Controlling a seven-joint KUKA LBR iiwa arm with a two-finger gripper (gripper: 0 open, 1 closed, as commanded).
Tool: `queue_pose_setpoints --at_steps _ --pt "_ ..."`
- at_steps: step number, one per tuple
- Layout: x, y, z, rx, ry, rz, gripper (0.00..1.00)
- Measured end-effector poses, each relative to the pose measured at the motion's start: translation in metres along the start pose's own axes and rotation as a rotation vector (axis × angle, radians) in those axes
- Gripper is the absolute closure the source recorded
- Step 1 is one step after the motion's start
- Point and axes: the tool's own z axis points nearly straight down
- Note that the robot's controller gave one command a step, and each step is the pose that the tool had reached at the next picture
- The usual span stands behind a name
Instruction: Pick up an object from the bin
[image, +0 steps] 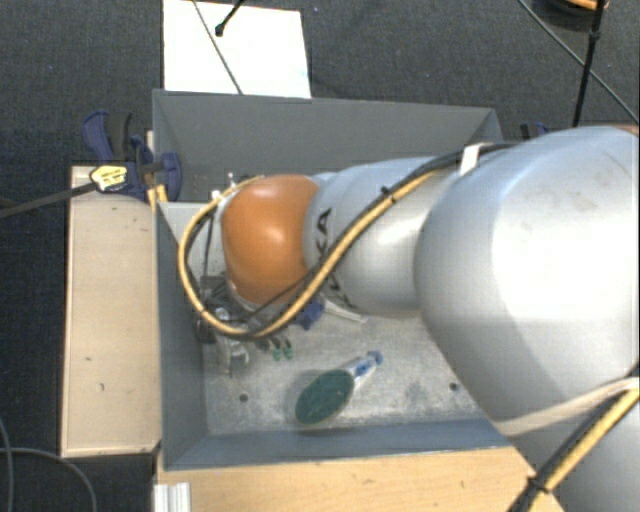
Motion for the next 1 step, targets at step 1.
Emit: queue_pose_setpoints --at_steps 1 --pt "0.0030 0.0002 0.0042 0.000 0.007 0.003 0.00"
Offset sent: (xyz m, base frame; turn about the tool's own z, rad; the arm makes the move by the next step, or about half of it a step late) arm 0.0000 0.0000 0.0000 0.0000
